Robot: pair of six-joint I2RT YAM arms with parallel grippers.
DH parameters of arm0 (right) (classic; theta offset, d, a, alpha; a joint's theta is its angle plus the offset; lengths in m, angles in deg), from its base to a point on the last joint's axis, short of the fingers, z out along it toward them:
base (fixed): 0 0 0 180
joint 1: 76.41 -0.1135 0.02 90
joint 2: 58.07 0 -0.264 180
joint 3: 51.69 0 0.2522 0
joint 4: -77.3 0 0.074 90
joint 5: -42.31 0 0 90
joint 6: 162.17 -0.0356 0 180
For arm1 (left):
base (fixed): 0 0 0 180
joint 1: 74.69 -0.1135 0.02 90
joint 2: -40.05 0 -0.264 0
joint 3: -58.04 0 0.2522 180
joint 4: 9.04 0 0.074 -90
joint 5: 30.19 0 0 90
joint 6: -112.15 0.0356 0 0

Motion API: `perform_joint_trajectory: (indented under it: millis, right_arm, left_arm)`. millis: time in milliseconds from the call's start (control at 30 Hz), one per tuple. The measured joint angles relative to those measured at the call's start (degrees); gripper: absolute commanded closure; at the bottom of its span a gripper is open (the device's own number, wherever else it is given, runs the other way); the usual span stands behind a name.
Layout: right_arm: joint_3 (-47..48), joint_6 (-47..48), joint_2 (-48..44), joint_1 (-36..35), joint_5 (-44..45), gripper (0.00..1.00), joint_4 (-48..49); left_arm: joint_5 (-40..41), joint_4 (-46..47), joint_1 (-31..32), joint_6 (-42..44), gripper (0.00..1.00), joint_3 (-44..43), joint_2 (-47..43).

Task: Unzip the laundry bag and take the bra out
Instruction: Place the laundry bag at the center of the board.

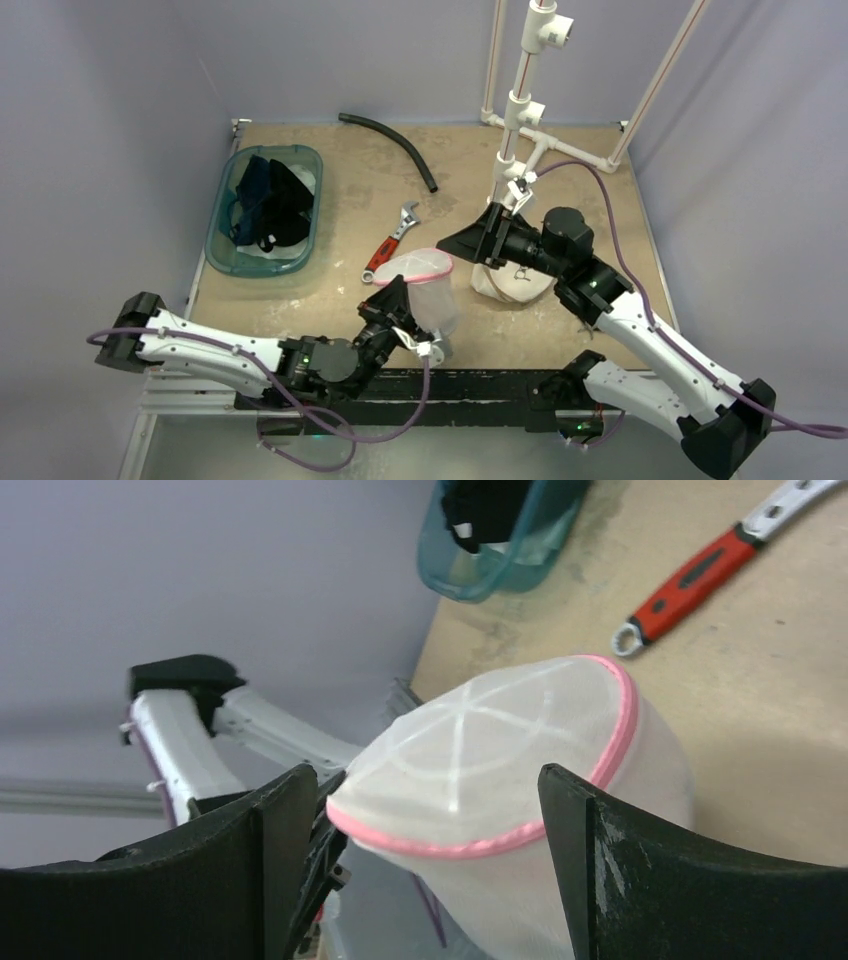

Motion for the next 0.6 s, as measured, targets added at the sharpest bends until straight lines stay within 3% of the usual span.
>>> perform_joint_trajectory:
  millis: [133, 300, 600]
  right_arm:
    - [-4.26, 3.3, -3.17, -0.17, 5.01, 0.16, -3.65]
    - [-12.31, 4.44, -5.84, -0.17, 6.69, 0.17, -4.39]
    - [-24.74, -4.39, -7.34, -0.17, 6.43, 0.18, 2.1]
  left_arm:
    - [-0.83, 9.6, -4.26, 0.87, 1.0, 6.25, 5.99]
    - [-2.82, 14.73, -5.75, -0.72, 1.0, 10.54, 14.32]
    - [-0.5, 20.74, -3.52, -7.06, 1.0, 11.52, 18.51]
